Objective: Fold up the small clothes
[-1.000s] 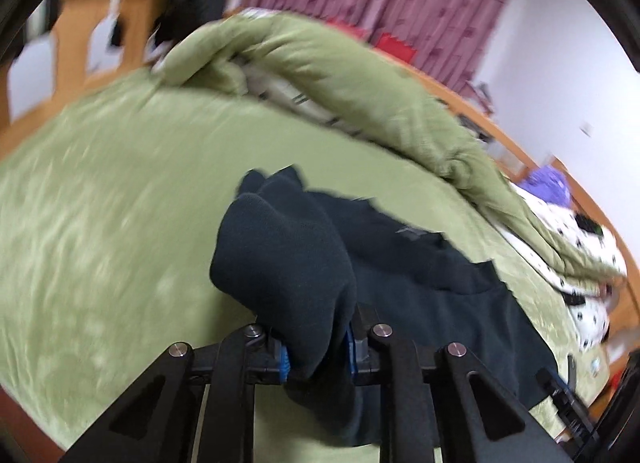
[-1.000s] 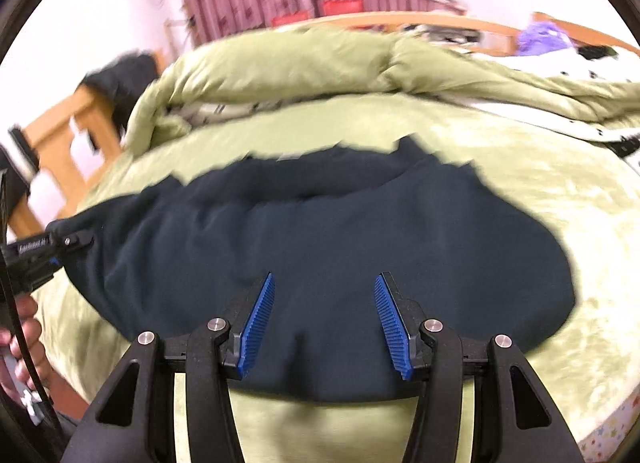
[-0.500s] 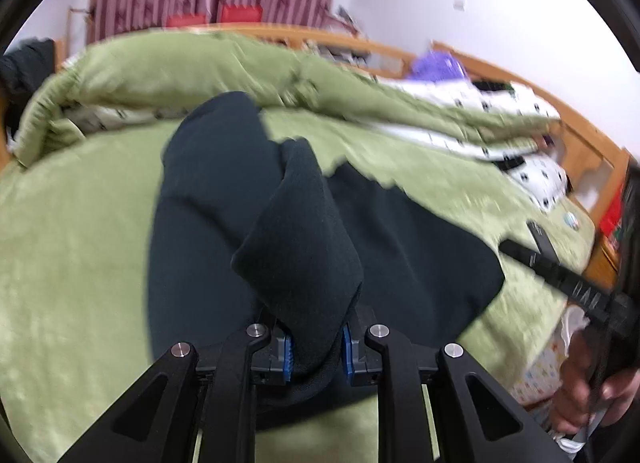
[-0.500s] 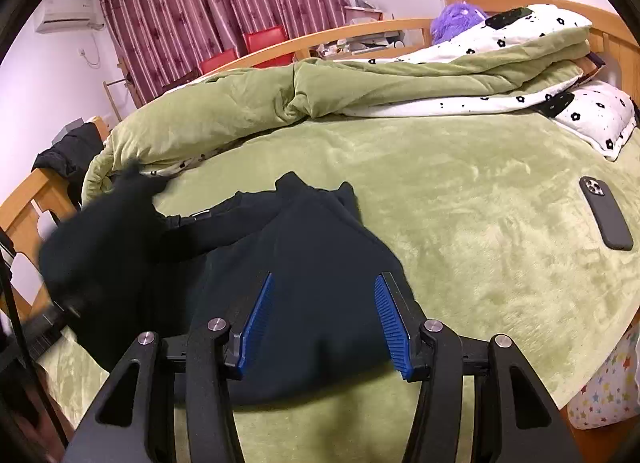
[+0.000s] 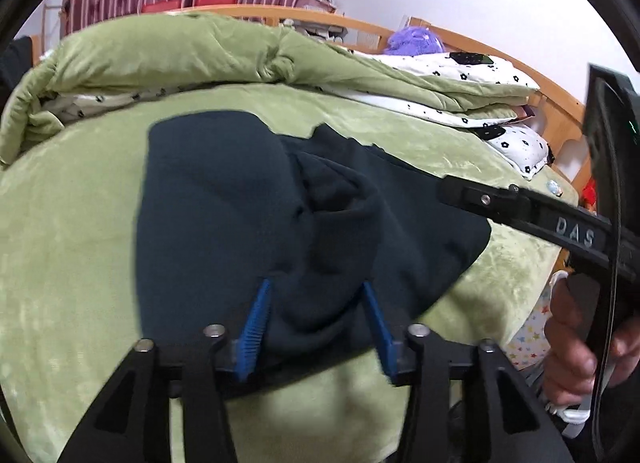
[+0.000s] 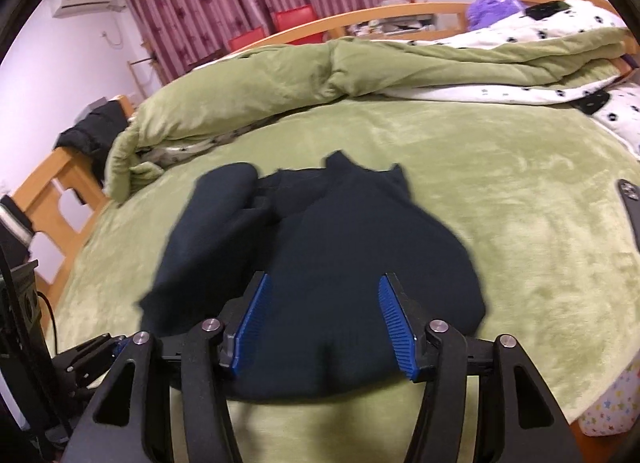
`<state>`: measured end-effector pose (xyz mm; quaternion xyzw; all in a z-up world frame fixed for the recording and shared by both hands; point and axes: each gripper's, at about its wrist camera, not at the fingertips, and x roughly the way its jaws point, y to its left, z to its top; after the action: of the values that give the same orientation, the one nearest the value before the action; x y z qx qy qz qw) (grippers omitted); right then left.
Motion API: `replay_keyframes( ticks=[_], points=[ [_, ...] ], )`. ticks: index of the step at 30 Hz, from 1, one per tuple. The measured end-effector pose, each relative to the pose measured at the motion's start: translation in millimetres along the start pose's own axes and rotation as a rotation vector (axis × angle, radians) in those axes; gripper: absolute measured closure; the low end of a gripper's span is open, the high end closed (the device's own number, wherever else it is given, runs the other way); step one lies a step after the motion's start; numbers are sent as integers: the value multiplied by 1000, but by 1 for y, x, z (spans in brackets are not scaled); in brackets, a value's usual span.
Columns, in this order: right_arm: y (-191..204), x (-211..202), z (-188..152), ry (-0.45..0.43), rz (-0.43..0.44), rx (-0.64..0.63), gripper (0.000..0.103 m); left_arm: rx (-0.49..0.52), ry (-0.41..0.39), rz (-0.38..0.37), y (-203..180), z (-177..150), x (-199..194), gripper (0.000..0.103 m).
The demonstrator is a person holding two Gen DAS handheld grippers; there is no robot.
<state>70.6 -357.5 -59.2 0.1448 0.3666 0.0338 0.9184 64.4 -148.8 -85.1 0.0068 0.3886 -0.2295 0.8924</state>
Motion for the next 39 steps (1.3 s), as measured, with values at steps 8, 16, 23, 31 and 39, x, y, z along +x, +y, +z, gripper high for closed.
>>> replay_keyframes(
  ticks=[8,16,23,31,39],
  points=[
    [44,14,-7,39,138,-17,35,-109,-45,162,72,-18,-28,45],
    [72,70,-34,142,26,-90,34,-369,-45,240,150,-27,-45,45],
    [79,95,-33,105,54,-86,68,-453,-58,224,177,-26,-47,43],
    [86,31,-1,-145,42,-226,86,-506,-56,157,174,-17,-40,43],
    [-6,-8,18,-149,-193,-113,85,-419,-28,146,146,-5,-19,43]
  ],
)
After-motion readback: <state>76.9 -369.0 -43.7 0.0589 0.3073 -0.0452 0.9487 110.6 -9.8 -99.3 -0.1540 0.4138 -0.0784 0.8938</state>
